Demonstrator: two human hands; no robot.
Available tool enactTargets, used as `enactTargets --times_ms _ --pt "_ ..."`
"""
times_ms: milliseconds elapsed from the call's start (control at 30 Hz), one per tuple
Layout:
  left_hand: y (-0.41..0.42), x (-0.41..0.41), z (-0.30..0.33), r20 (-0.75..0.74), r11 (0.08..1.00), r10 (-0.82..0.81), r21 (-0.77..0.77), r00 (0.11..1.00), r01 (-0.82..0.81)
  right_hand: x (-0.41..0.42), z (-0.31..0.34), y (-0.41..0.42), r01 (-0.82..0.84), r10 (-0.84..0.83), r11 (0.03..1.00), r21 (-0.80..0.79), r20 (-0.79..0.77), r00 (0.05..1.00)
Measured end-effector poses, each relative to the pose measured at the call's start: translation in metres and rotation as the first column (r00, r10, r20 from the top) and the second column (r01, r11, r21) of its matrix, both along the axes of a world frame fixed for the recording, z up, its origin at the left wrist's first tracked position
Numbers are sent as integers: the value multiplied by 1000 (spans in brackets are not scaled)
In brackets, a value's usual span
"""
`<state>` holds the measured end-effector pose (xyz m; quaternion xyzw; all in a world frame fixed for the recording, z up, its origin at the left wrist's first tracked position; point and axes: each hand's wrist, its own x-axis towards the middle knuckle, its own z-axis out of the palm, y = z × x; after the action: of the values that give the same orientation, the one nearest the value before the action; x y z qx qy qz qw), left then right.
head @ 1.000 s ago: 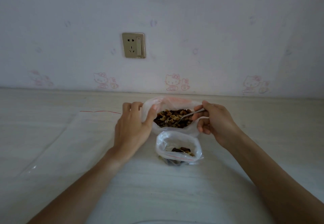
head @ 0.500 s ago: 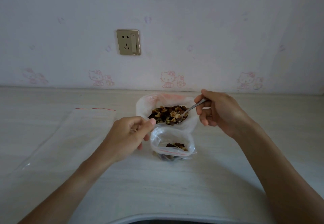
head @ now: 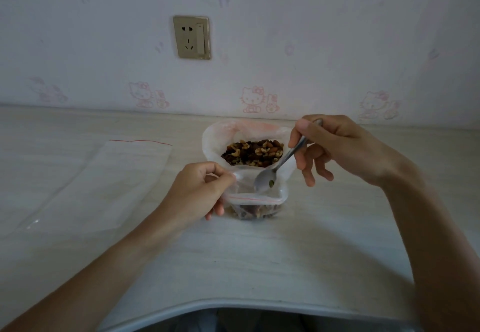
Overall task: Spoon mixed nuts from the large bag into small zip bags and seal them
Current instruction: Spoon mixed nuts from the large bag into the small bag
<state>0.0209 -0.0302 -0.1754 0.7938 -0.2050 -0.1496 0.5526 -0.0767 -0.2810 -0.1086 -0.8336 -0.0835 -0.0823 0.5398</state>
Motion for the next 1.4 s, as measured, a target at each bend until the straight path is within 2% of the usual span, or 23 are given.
enactTargets --times_ms 133,300,367,433,500,567,667,733,833,900,1033,1167,1400 --pt "-2 2 -4 4 999 43 -13 999 -43 1 -1 1 4 -2 999 -33 49 999" --pt "-3 2 -5 22 999 45 -24 999 -44 2 -4 1 -42 42 999 10 66 997" --pt "-1 3 -3 9 999 41 -35 999 -40 5 -5 -1 -29 22 996 87 81 996" --pt "1 4 0 34 999 40 -25 999 -39 9 -8 -1 15 -35 973 229 84 996" --pt "5 7 4 73 997 71 -21 995 -69 14 -13 -2 103 -133 922 373 57 989" --pt "7 13 7 139 992 127 -12 982 -127 20 -20 -2 230 -254 865 446 -6 967" --pt "9 28 10 288 964 257 -5 922 -267 26 -27 -1 395 -398 805 443 -89 913" --pt "9 38 12 337 939 311 39 889 -343 27 -29 0 447 -445 789 421 -111 889" --pt "5 48 14 278 912 251 253 927 -323 28 -29 1 465 -462 802 375 -103 881" --pt "1 51 13 205 931 170 287 964 -225 28 -31 4 458 -459 828 323 -78 885" --pt "-11 54 10 151 978 83 176 985 -110 29 -31 6 379 -382 903 203 -28 924" --pt "-20 54 -1 233 983 108 121 967 -139 30 -32 9 312 -309 941 132 -45 950" --pt "-17 57 -13 225 992 88 -106 970 -66 36 -44 13 274 -225 928 254 -206 952"
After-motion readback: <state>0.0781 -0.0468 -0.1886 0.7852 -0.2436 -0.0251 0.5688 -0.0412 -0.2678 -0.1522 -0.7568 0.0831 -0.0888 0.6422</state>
